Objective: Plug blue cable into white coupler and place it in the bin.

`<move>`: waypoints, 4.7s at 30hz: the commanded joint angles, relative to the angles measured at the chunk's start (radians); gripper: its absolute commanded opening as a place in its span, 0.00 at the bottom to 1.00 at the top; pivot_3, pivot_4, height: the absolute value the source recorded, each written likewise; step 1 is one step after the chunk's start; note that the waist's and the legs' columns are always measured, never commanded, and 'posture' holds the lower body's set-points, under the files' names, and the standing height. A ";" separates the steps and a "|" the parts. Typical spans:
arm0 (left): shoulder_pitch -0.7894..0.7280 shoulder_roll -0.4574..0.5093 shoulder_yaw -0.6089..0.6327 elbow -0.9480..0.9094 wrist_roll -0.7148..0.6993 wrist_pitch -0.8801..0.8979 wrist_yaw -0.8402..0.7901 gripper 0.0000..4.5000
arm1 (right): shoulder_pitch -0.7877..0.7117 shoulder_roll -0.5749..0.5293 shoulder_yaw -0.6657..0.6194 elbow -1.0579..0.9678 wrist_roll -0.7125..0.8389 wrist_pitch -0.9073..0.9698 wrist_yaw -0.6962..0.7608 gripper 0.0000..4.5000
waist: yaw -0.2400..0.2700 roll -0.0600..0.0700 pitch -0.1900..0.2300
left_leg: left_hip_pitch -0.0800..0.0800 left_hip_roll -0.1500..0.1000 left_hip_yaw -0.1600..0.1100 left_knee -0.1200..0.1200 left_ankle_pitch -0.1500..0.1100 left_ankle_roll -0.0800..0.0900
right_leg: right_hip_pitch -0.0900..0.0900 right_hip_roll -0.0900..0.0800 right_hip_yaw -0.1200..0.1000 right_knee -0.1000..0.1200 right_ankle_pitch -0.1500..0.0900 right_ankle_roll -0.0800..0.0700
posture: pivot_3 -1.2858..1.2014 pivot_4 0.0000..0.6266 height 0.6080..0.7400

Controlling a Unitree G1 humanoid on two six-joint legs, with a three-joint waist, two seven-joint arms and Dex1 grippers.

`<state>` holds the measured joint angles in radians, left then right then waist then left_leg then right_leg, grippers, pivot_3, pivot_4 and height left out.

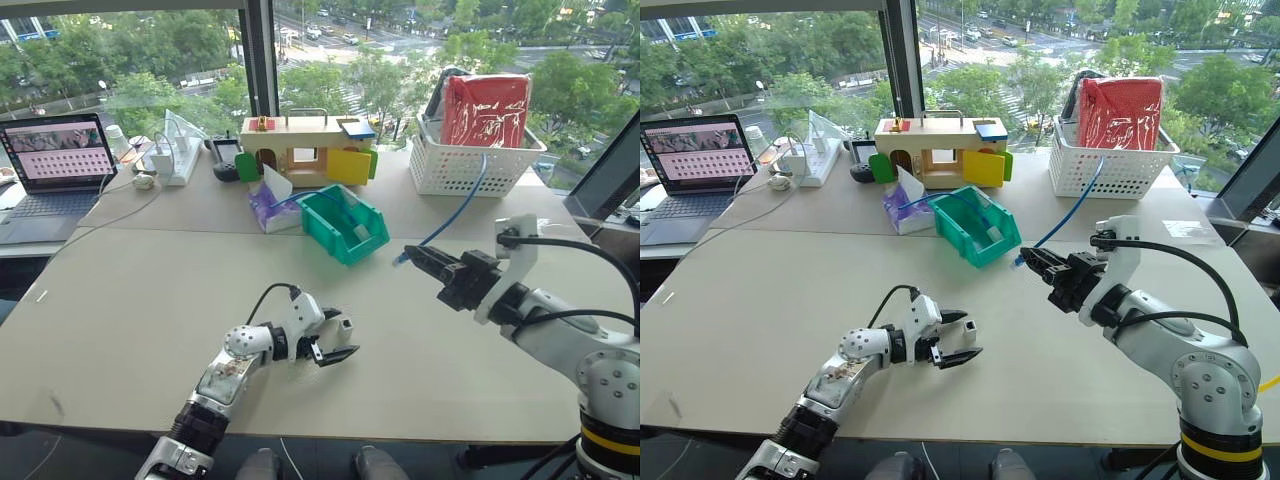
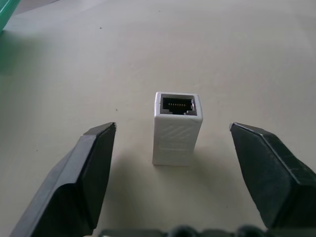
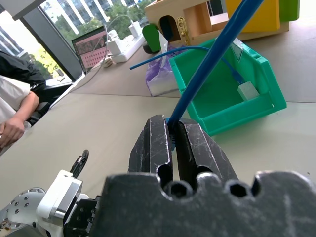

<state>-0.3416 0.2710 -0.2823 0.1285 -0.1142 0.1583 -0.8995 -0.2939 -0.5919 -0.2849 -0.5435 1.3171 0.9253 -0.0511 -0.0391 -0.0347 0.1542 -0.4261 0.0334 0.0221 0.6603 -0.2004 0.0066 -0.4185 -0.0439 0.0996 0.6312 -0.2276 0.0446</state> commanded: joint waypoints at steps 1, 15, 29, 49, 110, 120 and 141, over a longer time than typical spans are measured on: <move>-0.019 0.006 -0.036 0.009 0.035 -0.002 0.003 0.50 | 0.024 0.028 0.004 -0.064 0.016 -0.038 -0.038 0.00 | 0.001 0.000 0.000 | 0.000 0.000 0.000 0.000 0.000 0.000 | 0.000 0.000 0.000 0.000 0.000 0.000 | 0.52 0.24 1.00; -0.059 0.085 -0.058 -0.204 0.091 0.330 0.094 0.14 | 0.196 0.262 0.245 -0.214 -0.188 -0.083 -0.240 0.00 | -0.012 0.000 0.000 | 0.001 0.001 -0.001 0.000 0.000 0.000 | -0.001 0.002 0.000 0.001 -0.003 0.005 | 0.52 0.24 1.00; -0.094 0.067 -0.029 -0.284 -0.085 0.657 0.054 0.14 | 0.160 0.368 0.318 -0.037 -0.270 -0.050 -0.185 0.00 | -0.004 0.000 0.000 | -0.001 0.001 -0.001 0.000 0.000 0.000 | -0.002 0.001 0.000 0.000 -0.003 0.005 | 0.52 0.24 1.00; -0.095 0.086 -0.042 -0.338 -0.120 0.709 0.109 0.14 | 0.148 0.337 0.330 -0.059 -0.305 0.092 -0.206 0.00 | -0.005 0.000 0.000 | 0.000 0.001 -0.001 0.000 0.000 0.000 | -0.002 0.001 0.000 0.000 -0.003 0.004 | 0.52 0.24 1.00; -0.106 -0.013 -0.036 -0.519 -0.214 1.031 0.400 0.14 | 0.090 0.105 0.459 0.045 -0.481 0.328 0.093 0.00 | 0.000 -0.002 -0.013 | 0.002 0.000 -0.001 -0.001 0.000 0.000 | 0.002 0.000 -0.001 -0.002 -0.004 0.006 | 0.52 0.24 1.00; -0.103 -0.003 -0.040 -0.507 -0.220 1.006 0.394 0.14 | 0.186 0.102 0.467 0.052 -0.584 0.291 0.115 0.00 | 0.002 -0.002 -0.017 | 0.007 0.000 -0.004 -0.001 0.000 -0.001 | 0.009 0.000 -0.003 -0.006 -0.006 0.006 | 0.52 0.24 1.00; -0.093 -0.009 -0.028 -0.502 -0.271 0.968 0.344 0.44 | 0.120 0.197 0.248 0.095 -0.519 0.317 0.195 0.00 | -0.002 -0.010 -0.032 | 0.021 0.000 -0.004 -0.016 -0.001 -0.001 | 0.014 -0.001 -0.002 -0.006 -0.015 -0.008 | 0.52 0.24 1.00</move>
<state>-0.4316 0.2733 -0.3456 -0.3335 -0.3537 1.1570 -0.5374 -0.2039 -0.3826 -0.0213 -0.4694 0.7868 1.1704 0.1535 -0.0408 -0.0446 0.1225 -0.4070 0.0335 0.0179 0.6446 -0.2011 0.0053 -0.4052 -0.0446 0.0974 0.6248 -0.2429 0.0371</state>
